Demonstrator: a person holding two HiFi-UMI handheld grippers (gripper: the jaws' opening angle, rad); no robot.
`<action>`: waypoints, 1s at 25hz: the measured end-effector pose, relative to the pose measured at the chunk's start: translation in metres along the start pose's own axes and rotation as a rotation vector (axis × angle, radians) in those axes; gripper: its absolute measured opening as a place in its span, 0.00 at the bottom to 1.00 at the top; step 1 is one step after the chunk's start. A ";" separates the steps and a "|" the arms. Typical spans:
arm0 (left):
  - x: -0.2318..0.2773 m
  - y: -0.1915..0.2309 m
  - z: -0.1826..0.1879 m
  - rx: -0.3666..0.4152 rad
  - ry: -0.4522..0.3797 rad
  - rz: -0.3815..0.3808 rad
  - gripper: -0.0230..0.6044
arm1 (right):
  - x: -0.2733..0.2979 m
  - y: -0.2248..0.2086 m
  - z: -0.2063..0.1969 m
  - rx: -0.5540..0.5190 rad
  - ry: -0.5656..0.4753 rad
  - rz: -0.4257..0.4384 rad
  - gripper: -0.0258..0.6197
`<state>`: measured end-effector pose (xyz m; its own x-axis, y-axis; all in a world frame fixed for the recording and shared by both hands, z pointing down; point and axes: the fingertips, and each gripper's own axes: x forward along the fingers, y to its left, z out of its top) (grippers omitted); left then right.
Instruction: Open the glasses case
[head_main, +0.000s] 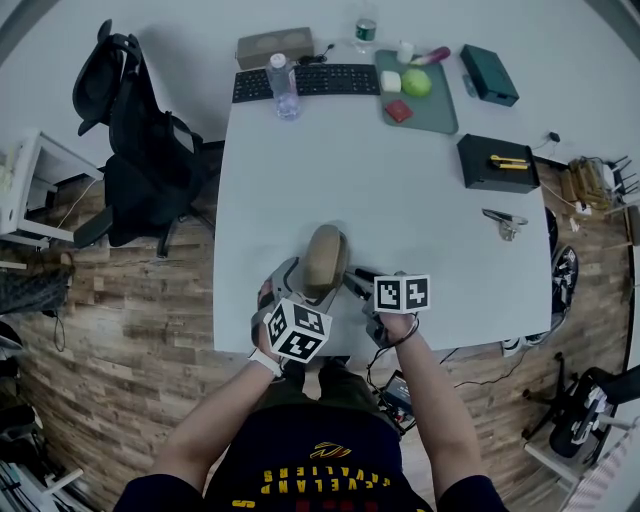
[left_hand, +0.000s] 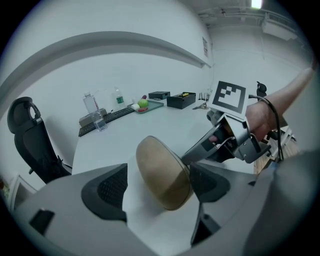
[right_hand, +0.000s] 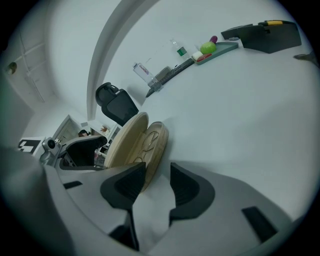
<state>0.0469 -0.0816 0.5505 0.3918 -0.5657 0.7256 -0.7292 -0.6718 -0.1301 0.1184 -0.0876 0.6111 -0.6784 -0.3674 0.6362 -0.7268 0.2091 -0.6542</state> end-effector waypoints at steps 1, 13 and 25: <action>-0.002 0.003 0.000 -0.010 -0.005 0.000 0.67 | 0.000 0.000 0.000 -0.001 0.000 -0.002 0.30; -0.018 0.029 -0.005 -0.090 -0.039 0.002 0.67 | 0.001 -0.001 0.001 -0.002 0.005 -0.029 0.30; -0.030 0.064 -0.023 -0.175 -0.044 0.030 0.67 | 0.000 0.000 0.002 0.012 -0.005 -0.046 0.30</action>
<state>-0.0240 -0.0964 0.5356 0.3899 -0.6069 0.6925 -0.8257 -0.5633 -0.0287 0.1182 -0.0895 0.6103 -0.6435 -0.3813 0.6637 -0.7560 0.1811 -0.6290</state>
